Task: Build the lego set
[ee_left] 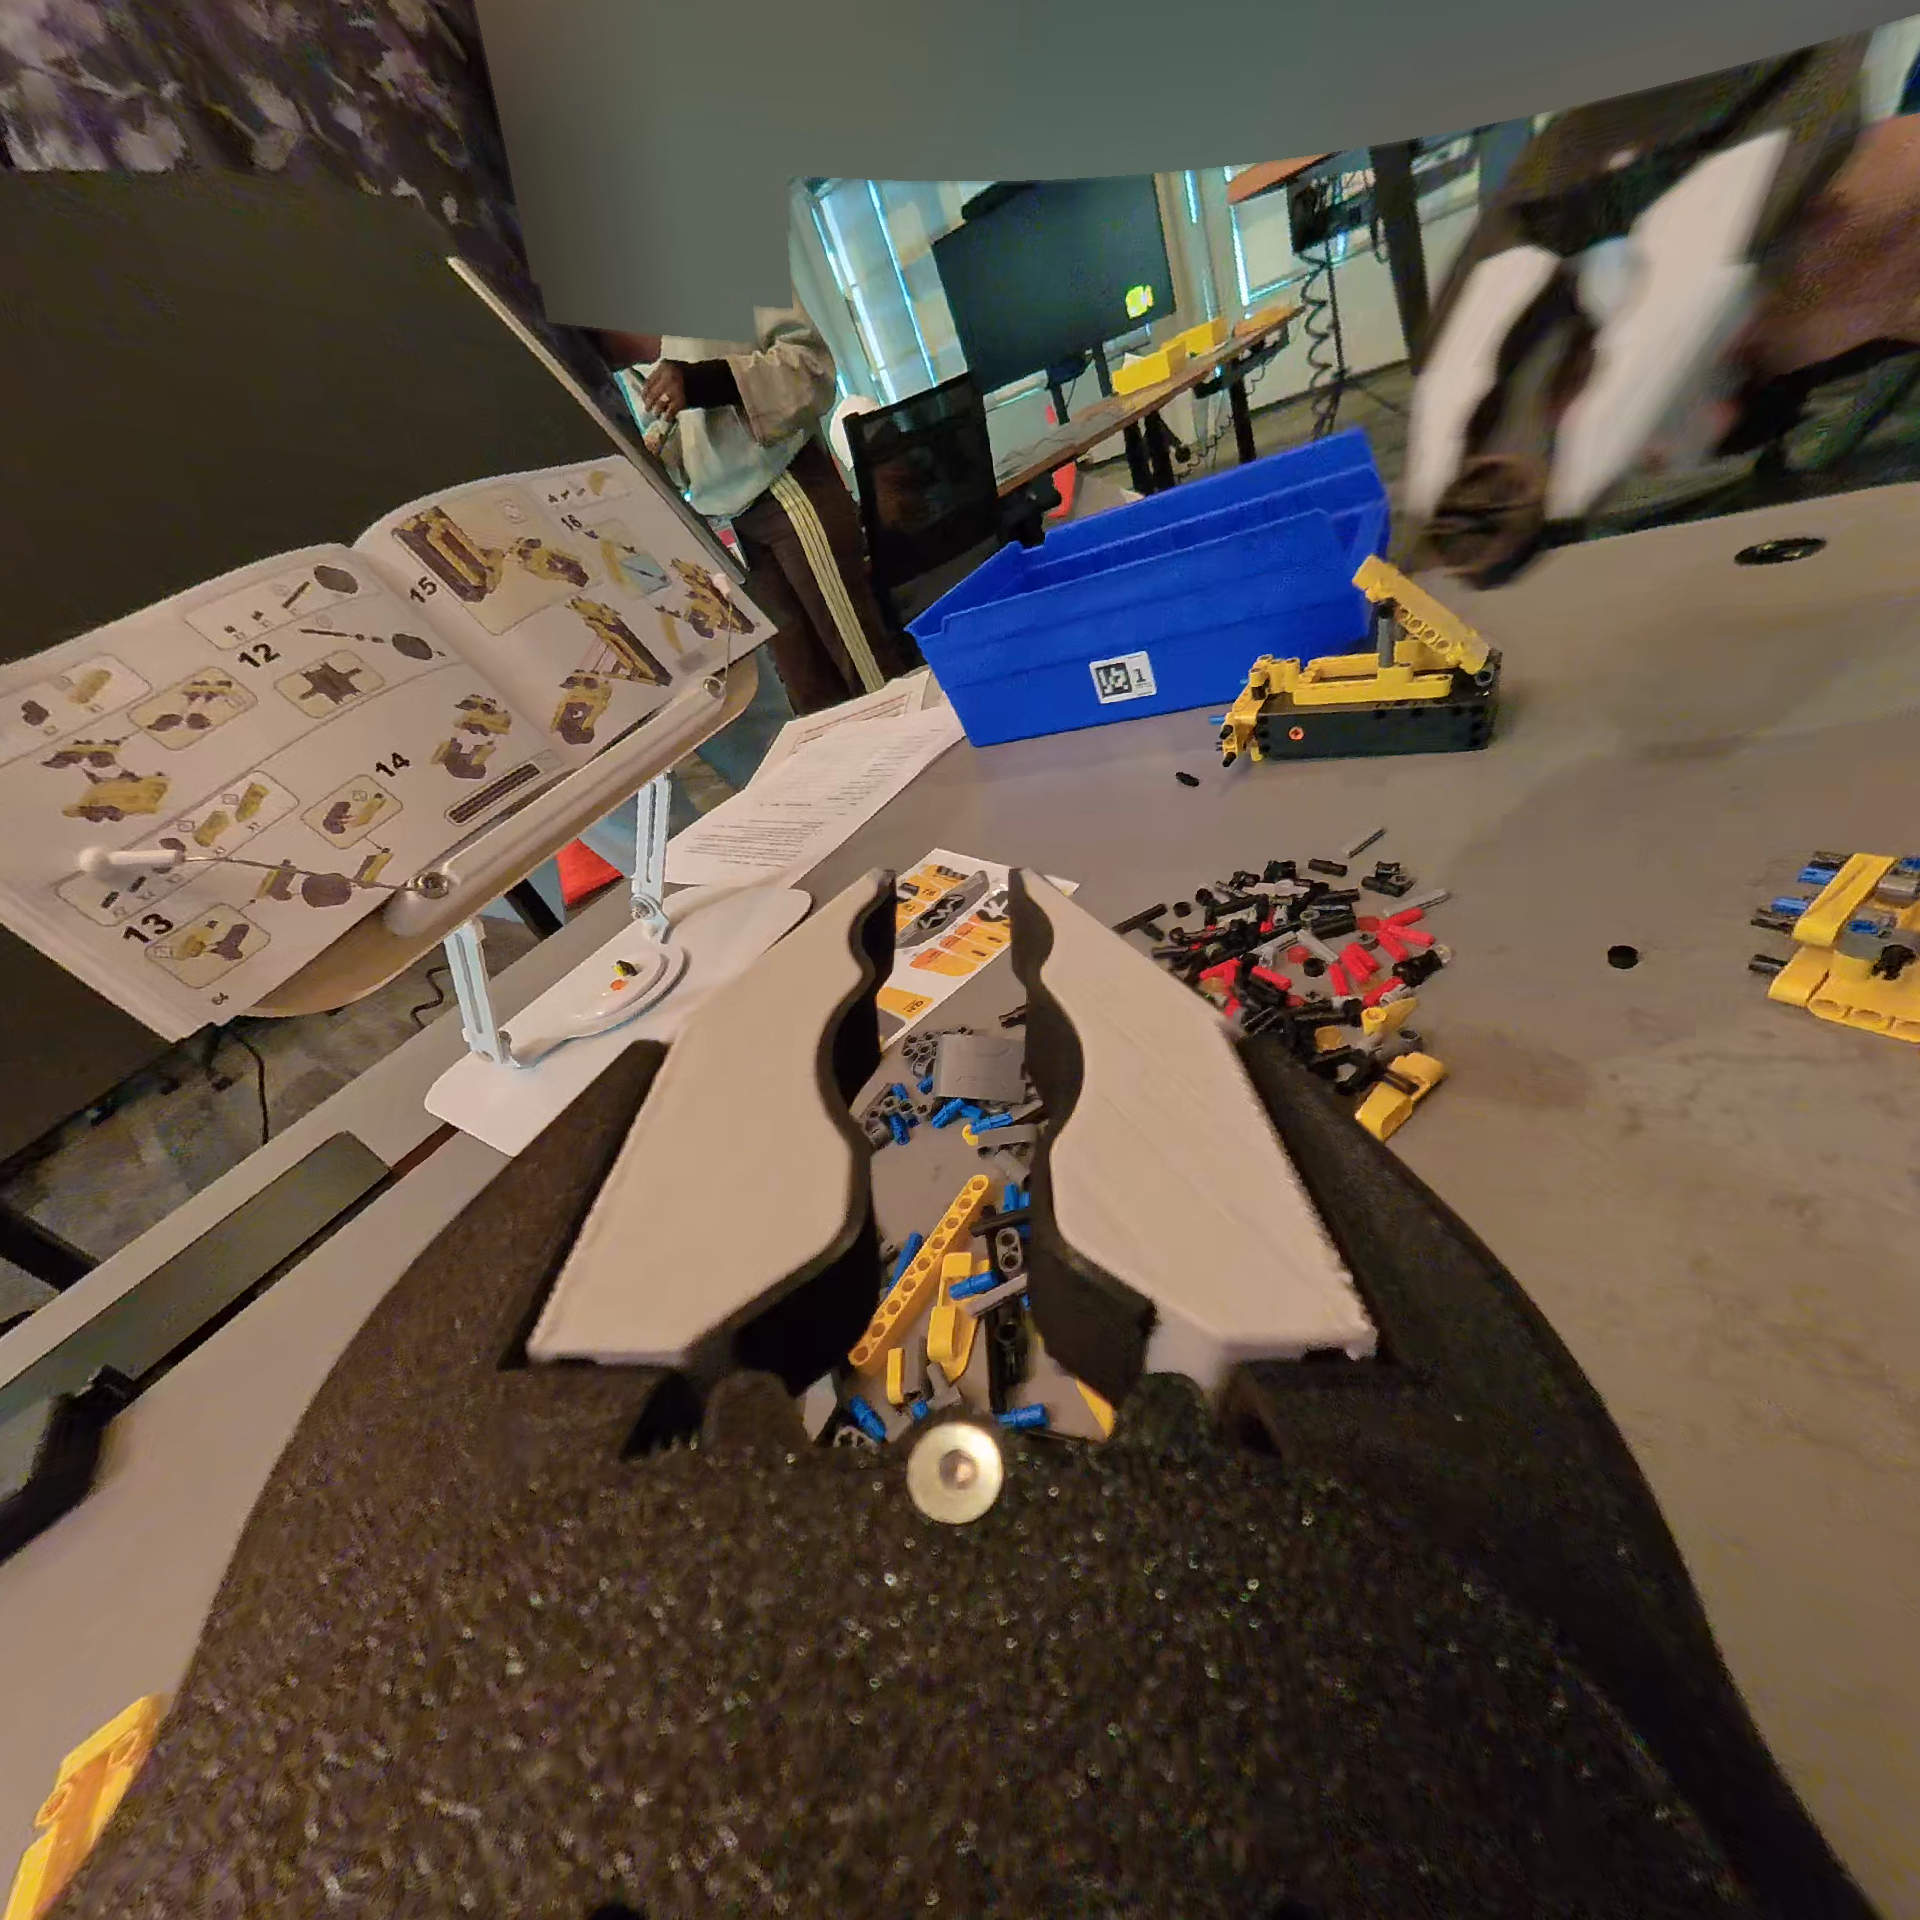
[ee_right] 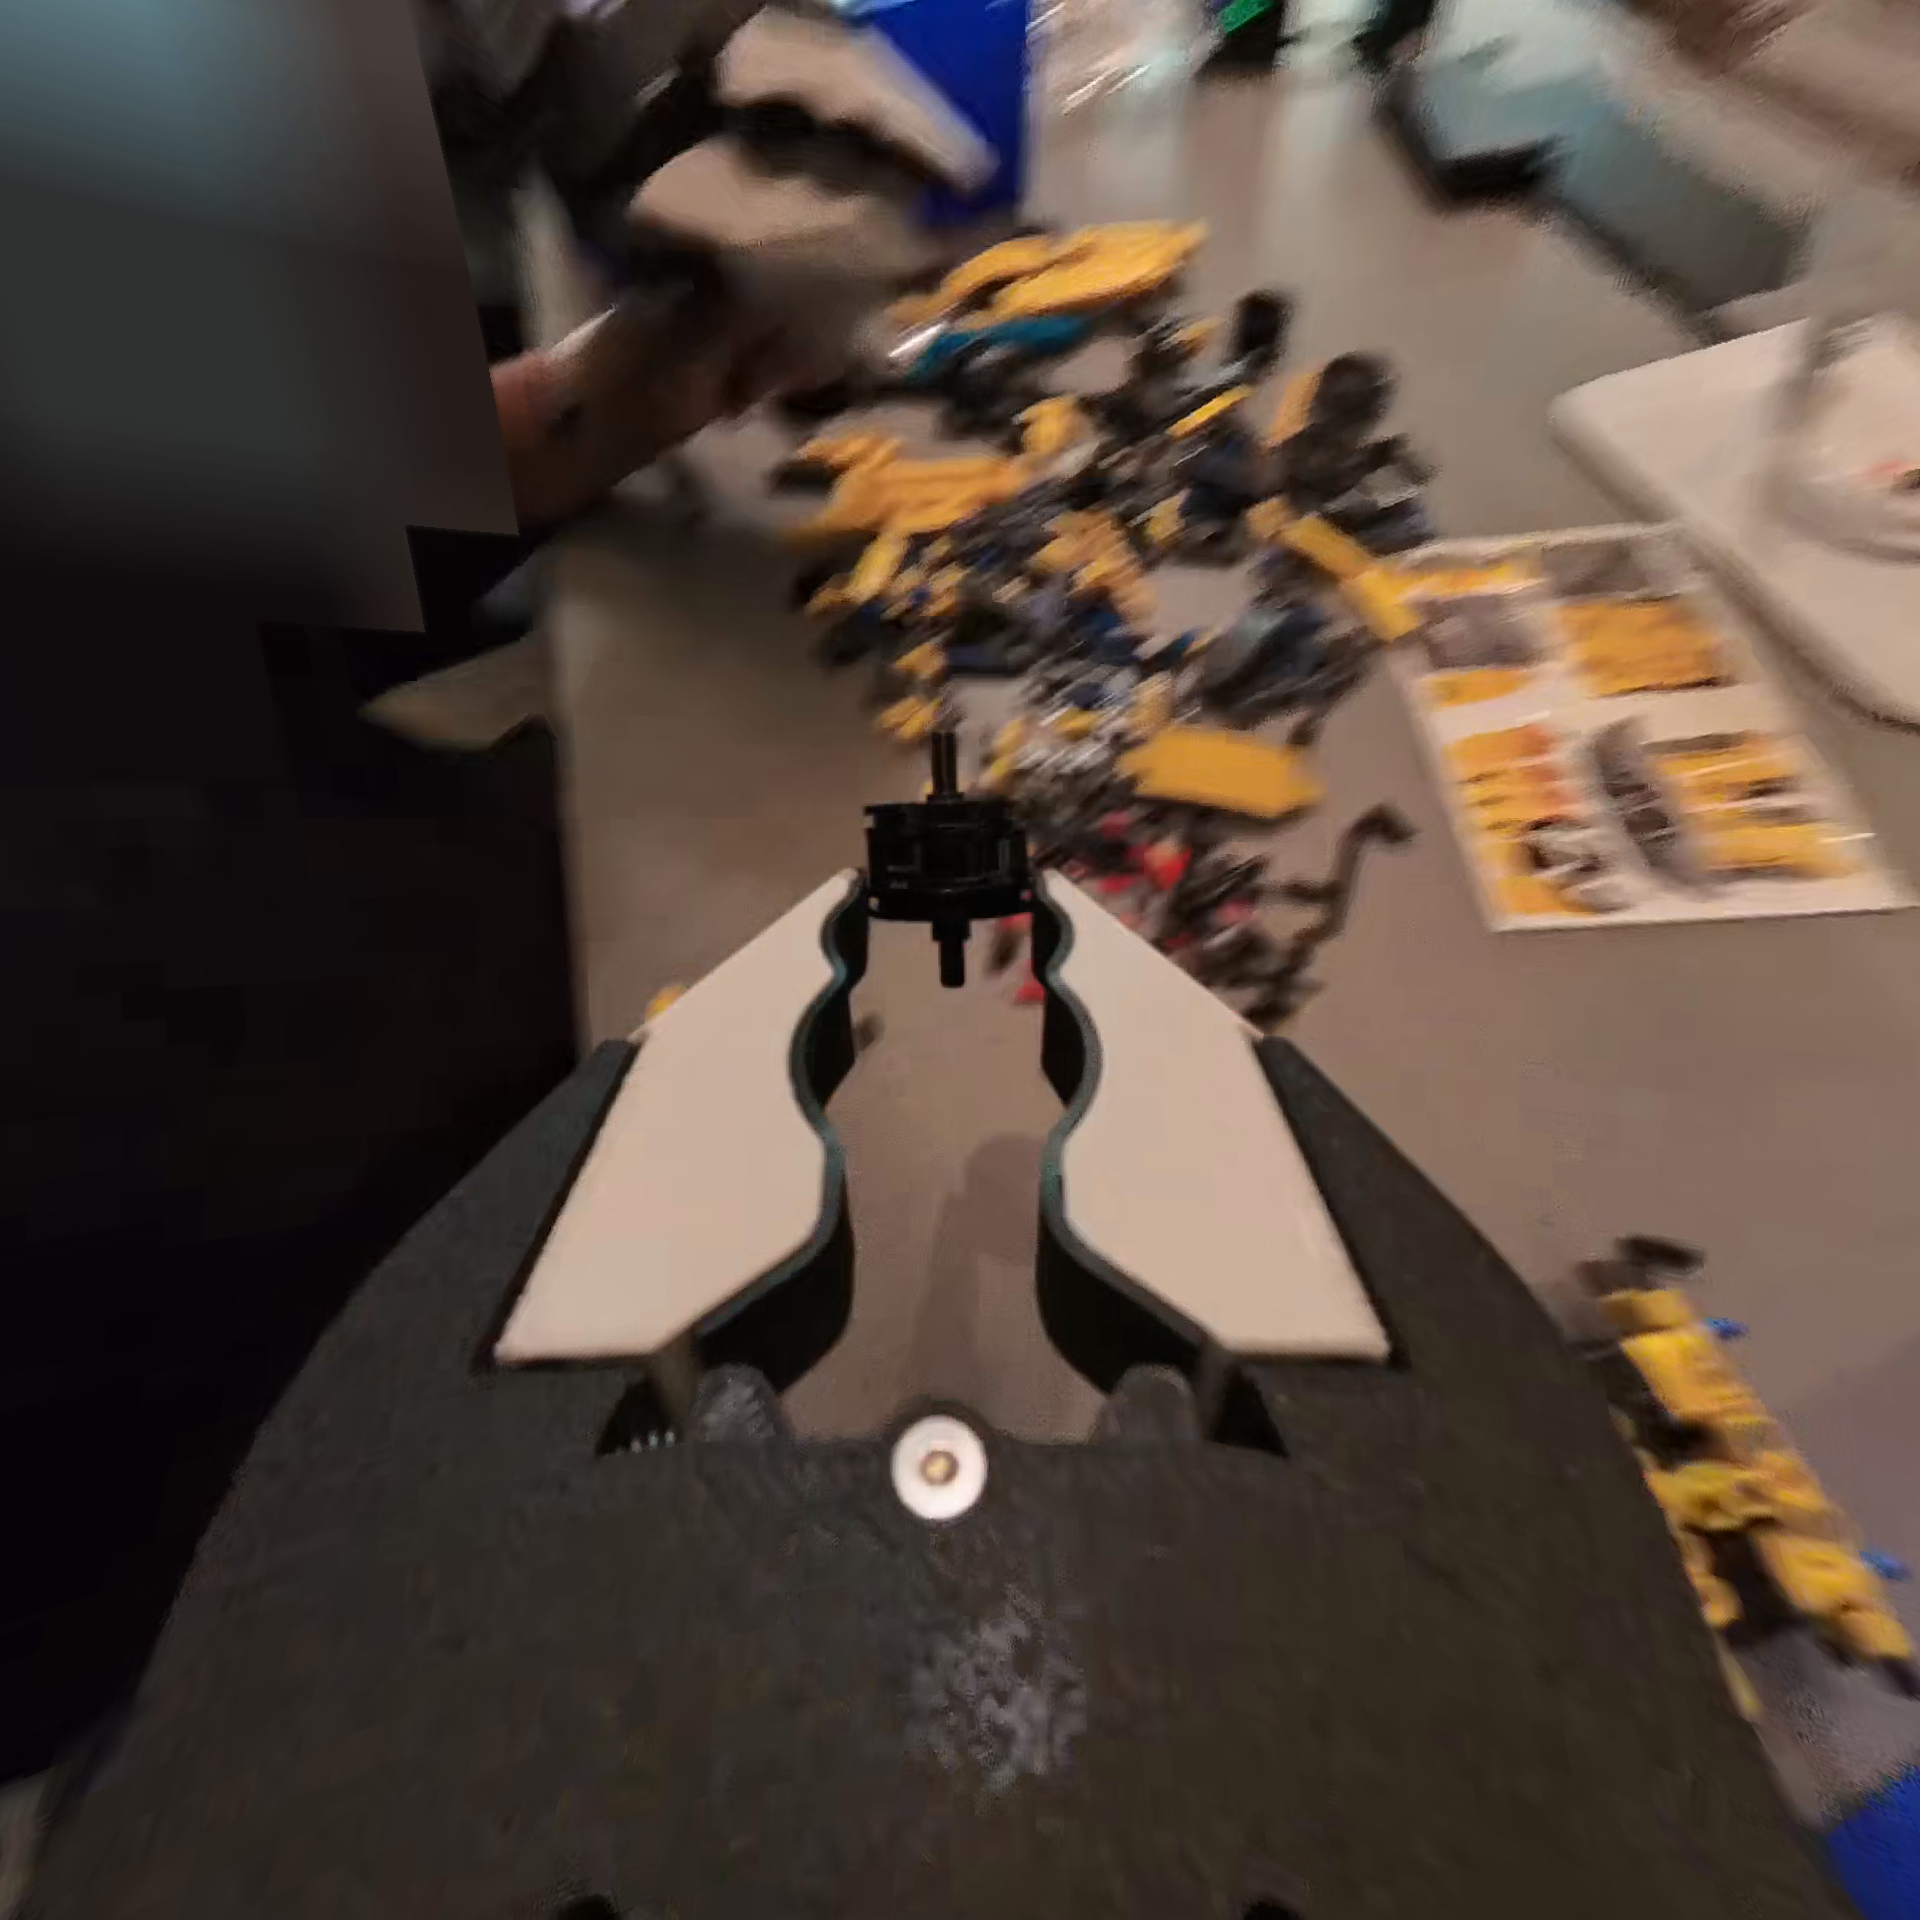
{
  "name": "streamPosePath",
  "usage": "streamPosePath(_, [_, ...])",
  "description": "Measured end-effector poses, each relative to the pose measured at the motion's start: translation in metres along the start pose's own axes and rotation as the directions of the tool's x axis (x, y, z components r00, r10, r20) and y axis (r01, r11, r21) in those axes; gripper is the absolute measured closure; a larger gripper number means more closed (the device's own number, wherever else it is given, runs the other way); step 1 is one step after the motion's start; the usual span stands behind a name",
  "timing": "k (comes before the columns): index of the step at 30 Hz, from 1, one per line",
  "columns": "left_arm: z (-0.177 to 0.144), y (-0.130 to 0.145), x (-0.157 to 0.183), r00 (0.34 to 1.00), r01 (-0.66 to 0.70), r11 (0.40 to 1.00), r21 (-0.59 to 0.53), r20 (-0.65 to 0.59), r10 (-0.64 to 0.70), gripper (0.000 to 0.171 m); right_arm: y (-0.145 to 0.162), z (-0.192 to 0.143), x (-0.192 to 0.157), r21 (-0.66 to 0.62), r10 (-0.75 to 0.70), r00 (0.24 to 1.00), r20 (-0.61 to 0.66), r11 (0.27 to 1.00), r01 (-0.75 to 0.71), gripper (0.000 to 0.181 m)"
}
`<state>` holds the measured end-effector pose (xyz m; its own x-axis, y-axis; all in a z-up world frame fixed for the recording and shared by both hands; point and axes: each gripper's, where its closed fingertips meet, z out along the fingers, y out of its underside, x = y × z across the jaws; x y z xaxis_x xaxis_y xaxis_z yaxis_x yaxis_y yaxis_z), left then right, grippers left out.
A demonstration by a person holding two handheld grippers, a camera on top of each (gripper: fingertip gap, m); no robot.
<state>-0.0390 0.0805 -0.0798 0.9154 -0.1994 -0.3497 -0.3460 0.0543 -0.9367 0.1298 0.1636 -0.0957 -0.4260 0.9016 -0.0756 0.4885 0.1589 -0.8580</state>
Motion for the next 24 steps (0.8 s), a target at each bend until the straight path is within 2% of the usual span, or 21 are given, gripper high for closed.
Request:
streamPosePath(2, [0.001, 0.003, -0.001, 1.000, -0.003, 1.000, -0.015, 0.001, 0.003, 0.151, 0.038, -0.016, -0.022, -0.072, 0.018, 0.995, 0.098, 0.997, -0.011, 0.150])
streamPosePath(4, [0.001, 0.002, -0.001, 1.000, -0.004, 1.000, -0.012, 0.003, 0.004, 0.151, 0.079, -0.036, -0.015, -0.154, 0.075, 0.997, 0.031, 0.986, -0.070, 0.150])
streamPosePath(6, [0.000, 0.002, -0.001, 1.000, 0.000, 1.000, -0.005, 0.000, 0.000, 0.151, 0.111, -0.058, -0.003, -0.175, 0.138, 0.989, -0.054, 0.974, -0.146, 0.150])
streamPosePath(8, [0.000, 0.002, -0.002, 1.000, -0.001, 1.000, -0.005, 0.003, 0.001, 0.151, 0.131, -0.073, 0.004, -0.156, 0.198, 0.976, -0.088, 0.965, -0.210, 0.150])
streamPosePath(11, [-0.001, 0.000, -0.004, 1.000, -0.013, 1.000, 0.006, 0.011, 0.013, 0.151, 0.158, -0.081, 0.014, -0.237, 0.209, 0.969, -0.132, 0.942, -0.236, 0.150])
streamPosePath(18, [-0.002, 0.002, -0.009, 1.000, -0.008, 1.000, 0.004, 0.028, 0.007, 0.151, 0.176, -0.068, 0.005, -0.366, 0.186, 0.981, -0.057, 0.910, -0.194, 0.150])
streamPosePath(24, [-0.001, 0.002, -0.007, 1.000, -0.008, 1.000, 0.006, 0.024, 0.008, 0.151, 0.176, -0.066, 0.007, -0.370, 0.128, 0.989, -0.079, 0.917, -0.149, 0.149])
